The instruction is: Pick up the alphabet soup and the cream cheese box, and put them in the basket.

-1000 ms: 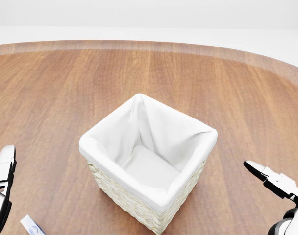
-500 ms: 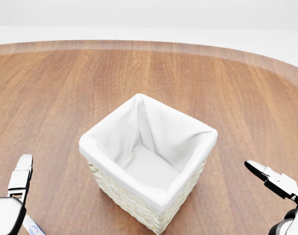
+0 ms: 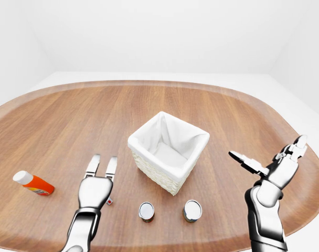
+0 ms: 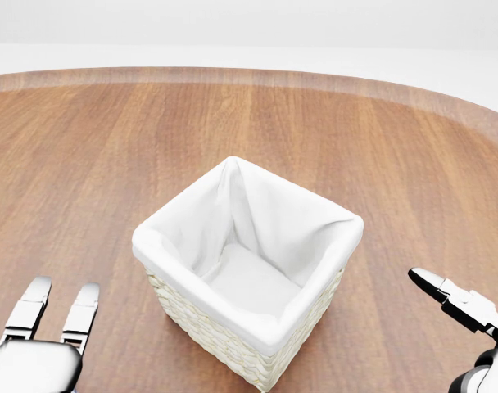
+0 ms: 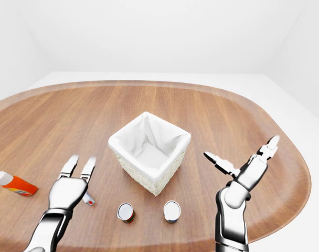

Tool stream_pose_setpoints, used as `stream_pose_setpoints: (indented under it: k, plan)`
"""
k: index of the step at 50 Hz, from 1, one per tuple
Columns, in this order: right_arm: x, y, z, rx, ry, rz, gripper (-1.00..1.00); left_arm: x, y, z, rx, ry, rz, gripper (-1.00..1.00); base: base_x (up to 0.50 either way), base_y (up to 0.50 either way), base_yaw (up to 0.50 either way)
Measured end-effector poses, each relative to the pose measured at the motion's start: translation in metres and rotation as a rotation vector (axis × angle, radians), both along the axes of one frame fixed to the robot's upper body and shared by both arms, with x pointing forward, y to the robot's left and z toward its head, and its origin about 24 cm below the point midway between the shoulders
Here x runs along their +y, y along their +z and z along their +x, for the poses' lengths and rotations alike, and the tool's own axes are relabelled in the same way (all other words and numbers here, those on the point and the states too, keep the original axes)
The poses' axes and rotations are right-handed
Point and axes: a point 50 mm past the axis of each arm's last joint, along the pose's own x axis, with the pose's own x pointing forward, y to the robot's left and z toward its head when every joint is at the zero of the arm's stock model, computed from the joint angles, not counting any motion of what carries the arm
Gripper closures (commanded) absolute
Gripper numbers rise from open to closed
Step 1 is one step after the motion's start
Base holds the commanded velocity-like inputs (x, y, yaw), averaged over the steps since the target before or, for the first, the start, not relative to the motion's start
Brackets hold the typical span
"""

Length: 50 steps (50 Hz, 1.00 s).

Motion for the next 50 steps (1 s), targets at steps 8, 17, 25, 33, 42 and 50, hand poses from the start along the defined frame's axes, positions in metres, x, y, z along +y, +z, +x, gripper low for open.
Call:
stream_pose_setpoints:
  k: [8,17,25,33,42,50]
  plan:
    - [0.0,0.0,0.0,0.0,0.0,0.0,-1.0,-0.002,-0.015,0.002,0.063,-0.027,0.017,-1.0,0.0,0.0,0.0]
    - [0.0,0.0,0.0,0.0,0.0,-0.001,-1.0,-0.003,-0.031,0.001,0.126,-0.05,0.031,-1.0,0.0,0.0,0.0]
    - [0.0,0.0,0.0,-0.001,0.0,-0.002,-1.0,-0.002,-0.043,0.0,0.171,-0.062,0.038,-1.0,0.0,0.0,0.0]
    - [0.0,0.0,0.0,-0.001,0.0,-0.003,-1.0,-0.001,-0.053,-0.003,0.211,-0.069,0.041,-1.0,0.0,0.0,0.0]
    - [0.0,0.0,0.0,-0.001,0.001,-0.004,-1.0,0.001,-0.067,-0.005,0.255,-0.081,0.047,-1.0,0.0,0.0,0.0]
    - [0.0,0.0,0.0,0.0,0.001,-0.005,-1.0,0.001,-0.078,-0.006,0.291,-0.093,0.05,-1.0,0.0,0.0,0.0]
